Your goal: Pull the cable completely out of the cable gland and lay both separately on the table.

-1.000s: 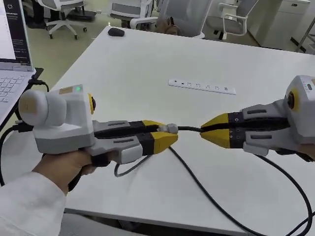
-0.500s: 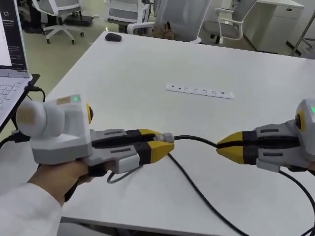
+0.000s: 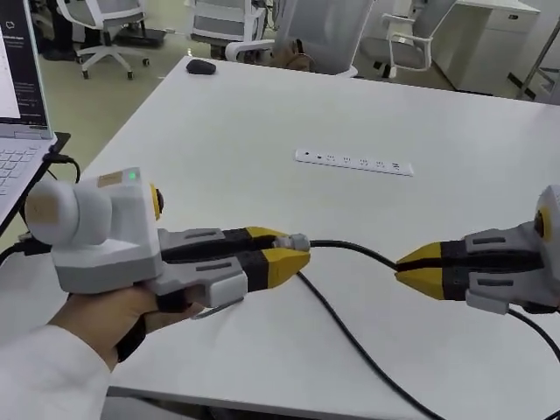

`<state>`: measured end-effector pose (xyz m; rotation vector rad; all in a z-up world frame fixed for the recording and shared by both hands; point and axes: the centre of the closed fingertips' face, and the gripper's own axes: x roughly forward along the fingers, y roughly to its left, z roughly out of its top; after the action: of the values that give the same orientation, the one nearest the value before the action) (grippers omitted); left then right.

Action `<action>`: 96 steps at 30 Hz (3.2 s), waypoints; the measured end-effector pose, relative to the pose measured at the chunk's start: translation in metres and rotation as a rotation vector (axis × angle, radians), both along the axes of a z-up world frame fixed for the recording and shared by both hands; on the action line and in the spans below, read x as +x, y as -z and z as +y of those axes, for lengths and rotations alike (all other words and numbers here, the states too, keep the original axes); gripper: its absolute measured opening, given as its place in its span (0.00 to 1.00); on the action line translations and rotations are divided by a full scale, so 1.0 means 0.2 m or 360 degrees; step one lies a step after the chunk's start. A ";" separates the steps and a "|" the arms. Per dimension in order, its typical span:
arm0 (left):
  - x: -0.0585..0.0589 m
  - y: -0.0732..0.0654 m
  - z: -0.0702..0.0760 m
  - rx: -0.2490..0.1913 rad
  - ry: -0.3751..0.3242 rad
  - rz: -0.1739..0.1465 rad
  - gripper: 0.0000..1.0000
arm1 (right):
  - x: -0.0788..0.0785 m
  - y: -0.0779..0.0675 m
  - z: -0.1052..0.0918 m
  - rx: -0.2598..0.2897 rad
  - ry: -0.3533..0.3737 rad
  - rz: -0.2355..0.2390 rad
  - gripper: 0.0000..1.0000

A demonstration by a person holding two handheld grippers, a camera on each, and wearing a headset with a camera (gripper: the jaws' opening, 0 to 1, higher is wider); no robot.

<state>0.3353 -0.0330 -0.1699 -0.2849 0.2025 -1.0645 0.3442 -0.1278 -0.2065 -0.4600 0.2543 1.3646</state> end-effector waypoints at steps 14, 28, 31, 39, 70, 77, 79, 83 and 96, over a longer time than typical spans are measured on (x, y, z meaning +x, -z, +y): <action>-0.02 0.04 -0.04 0.0122 0.0031 -0.0036 0.17 | -0.08 -0.18 0.25 0.0057 -0.0213 -0.0156 0.16; -0.05 0.07 -0.05 0.0209 0.0073 -0.0070 0.17 | -0.11 -0.11 0.42 -0.0090 -0.0401 -0.0307 0.11; -0.05 0.08 -0.05 0.0228 0.0076 -0.0079 0.17 | -0.11 -0.10 0.41 -0.0092 -0.0403 -0.0296 0.09; -0.04 0.08 -0.05 0.0205 0.0075 -0.0069 0.17 | -0.14 -0.10 0.41 -0.0047 -0.0457 -0.0271 0.04; -0.02 0.07 -0.02 0.0186 0.0016 -0.0035 0.17 | -0.03 0.02 0.14 -0.0075 -0.0195 -0.0131 0.03; -0.02 0.07 -0.02 0.0188 0.0014 -0.0032 0.17 | 0.00 0.07 0.08 -0.0083 -0.0130 -0.0091 0.03; -0.01 0.08 -0.02 0.0189 0.0013 -0.0031 0.17 | 0.00 0.08 0.06 -0.0077 -0.0111 -0.0077 0.03; -0.02 0.08 -0.03 0.0200 0.0023 -0.0034 0.17 | 0.00 0.09 0.06 -0.0067 -0.0097 -0.0059 0.03; -0.02 0.07 -0.03 0.0186 0.0042 -0.0047 0.17 | -0.01 0.13 0.08 -0.0100 -0.0066 -0.0008 0.05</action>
<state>0.3309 -0.0395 -0.1840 -0.1615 0.2416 -1.0781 0.3420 -0.1127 -0.2316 -0.5235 0.2857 1.3990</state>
